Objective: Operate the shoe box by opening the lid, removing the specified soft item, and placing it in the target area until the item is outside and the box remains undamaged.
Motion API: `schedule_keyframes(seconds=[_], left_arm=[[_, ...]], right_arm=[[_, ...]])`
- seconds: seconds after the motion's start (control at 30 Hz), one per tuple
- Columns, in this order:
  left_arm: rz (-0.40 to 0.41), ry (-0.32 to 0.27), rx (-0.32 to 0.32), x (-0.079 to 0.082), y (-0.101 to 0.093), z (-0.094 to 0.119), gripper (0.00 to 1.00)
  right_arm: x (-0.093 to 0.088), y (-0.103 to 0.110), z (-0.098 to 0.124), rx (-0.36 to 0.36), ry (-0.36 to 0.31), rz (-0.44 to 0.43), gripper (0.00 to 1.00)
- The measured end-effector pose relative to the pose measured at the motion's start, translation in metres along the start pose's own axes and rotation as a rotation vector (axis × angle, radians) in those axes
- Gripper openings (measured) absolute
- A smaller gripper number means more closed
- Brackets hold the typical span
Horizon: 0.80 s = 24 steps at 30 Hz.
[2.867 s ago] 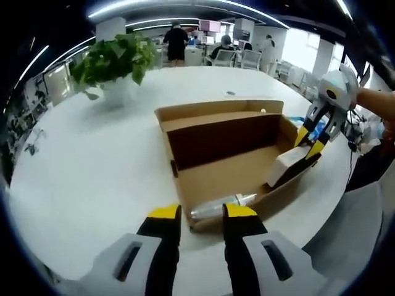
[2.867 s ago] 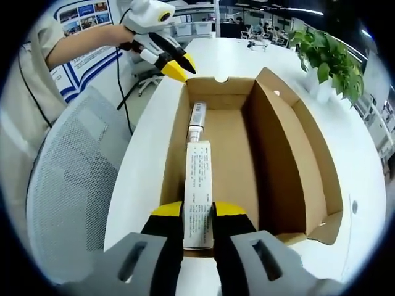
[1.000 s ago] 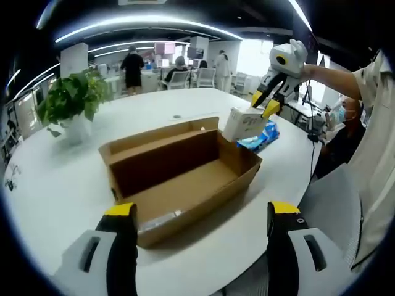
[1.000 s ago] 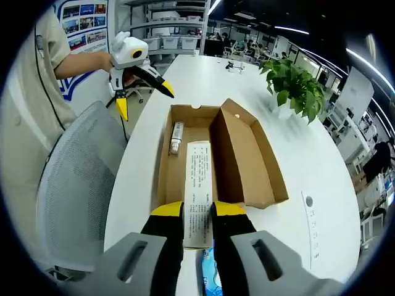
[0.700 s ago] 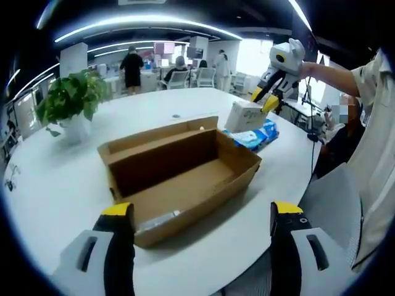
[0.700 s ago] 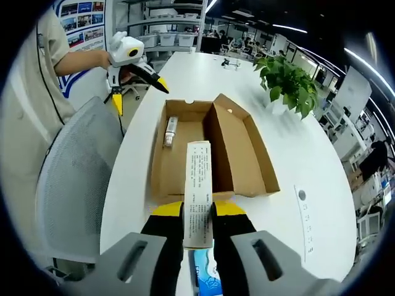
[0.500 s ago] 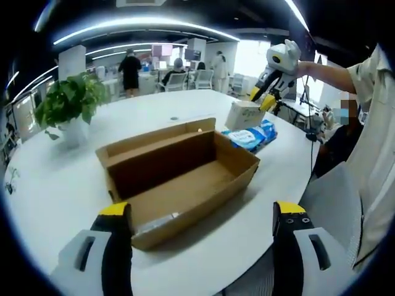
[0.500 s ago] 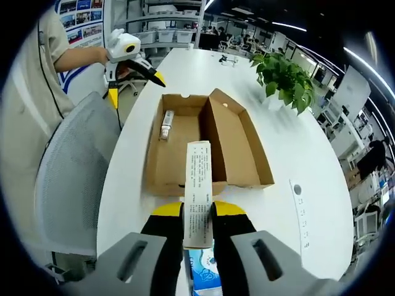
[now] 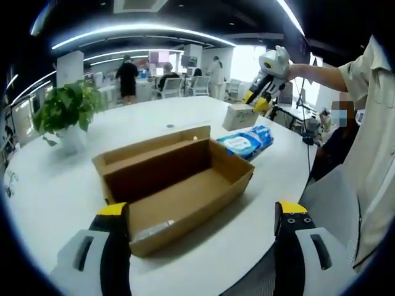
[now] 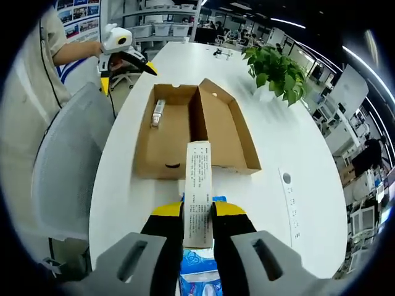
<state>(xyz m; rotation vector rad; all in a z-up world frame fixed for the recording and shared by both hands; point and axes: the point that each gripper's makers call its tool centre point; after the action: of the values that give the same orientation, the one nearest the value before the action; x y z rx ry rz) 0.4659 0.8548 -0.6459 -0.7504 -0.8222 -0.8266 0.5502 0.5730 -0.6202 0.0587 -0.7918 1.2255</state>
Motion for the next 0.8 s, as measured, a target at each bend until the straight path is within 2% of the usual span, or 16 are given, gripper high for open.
schedule_keyframes(seconds=[0.8], left_arm=[[0.011,-0.013,0.011,0.002,-0.001,-0.006,1.00]], right_arm=[[-0.067,-0.046,0.007,-0.062,0.094,0.015,0.14]])
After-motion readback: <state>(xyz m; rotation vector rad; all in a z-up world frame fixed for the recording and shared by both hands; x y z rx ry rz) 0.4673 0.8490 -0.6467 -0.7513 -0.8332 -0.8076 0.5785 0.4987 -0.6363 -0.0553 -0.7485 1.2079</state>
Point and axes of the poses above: the point that each gripper's makers call its tool centre point, and the gripper's own axes: z roughly backward along the fingers, y roughly to its left, x roughly out of its top, and after that the axes turned 15 degrees about -x, right-handed
